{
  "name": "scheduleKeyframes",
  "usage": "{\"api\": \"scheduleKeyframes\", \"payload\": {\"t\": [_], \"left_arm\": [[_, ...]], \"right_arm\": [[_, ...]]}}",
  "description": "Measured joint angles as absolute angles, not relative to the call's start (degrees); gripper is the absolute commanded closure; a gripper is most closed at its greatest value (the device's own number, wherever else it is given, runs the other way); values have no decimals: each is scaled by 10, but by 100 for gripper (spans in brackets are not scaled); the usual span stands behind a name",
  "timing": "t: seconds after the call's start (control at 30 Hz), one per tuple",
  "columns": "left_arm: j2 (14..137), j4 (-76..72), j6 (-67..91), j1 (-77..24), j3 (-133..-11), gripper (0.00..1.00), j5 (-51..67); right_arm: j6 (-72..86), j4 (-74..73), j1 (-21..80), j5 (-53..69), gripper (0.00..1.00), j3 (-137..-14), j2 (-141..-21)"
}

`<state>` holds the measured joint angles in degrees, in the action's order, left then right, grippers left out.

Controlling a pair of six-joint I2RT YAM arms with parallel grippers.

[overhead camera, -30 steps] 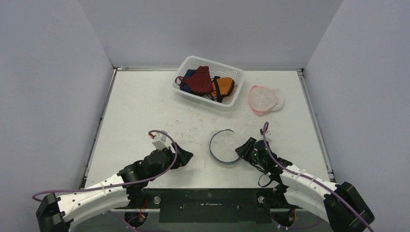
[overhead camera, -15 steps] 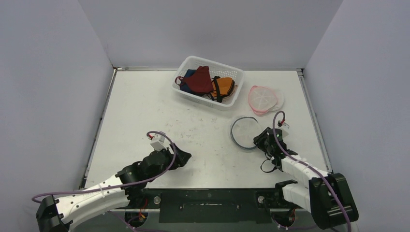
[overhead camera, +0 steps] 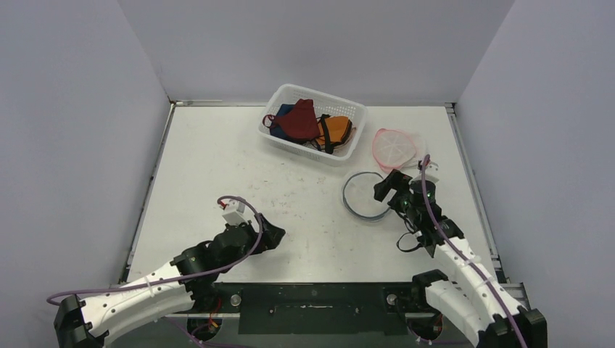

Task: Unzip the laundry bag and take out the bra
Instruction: Reset both arms

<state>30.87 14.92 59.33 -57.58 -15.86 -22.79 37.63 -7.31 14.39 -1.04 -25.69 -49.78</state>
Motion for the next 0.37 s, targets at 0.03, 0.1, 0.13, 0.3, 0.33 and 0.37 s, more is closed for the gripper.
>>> {"api": "scheduleKeyframes", "payload": {"t": [0.03, 0.1, 0.13, 0.3, 0.33, 0.37], "left_arm": [[314, 154, 593, -576, -165, 15, -232], [329, 162, 594, -575, -180, 12, -243], [336, 167, 596, -575, -188, 11, -250], [380, 201, 613, -573, -229, 11, -284], [389, 209, 617, -573, -236, 10, -289], [398, 219, 622, -573, -242, 10, -295]], "right_arm": [[368, -88, 155, -12, 10, -268, -477], [355, -108, 188, -13, 10, -282, -430], [351, -113, 206, -13, 10, -286, -408], [345, -131, 263, -6, 10, -288, -331], [346, -135, 263, -7, 10, -288, -322], [348, -136, 263, -7, 10, -287, -316]]}}
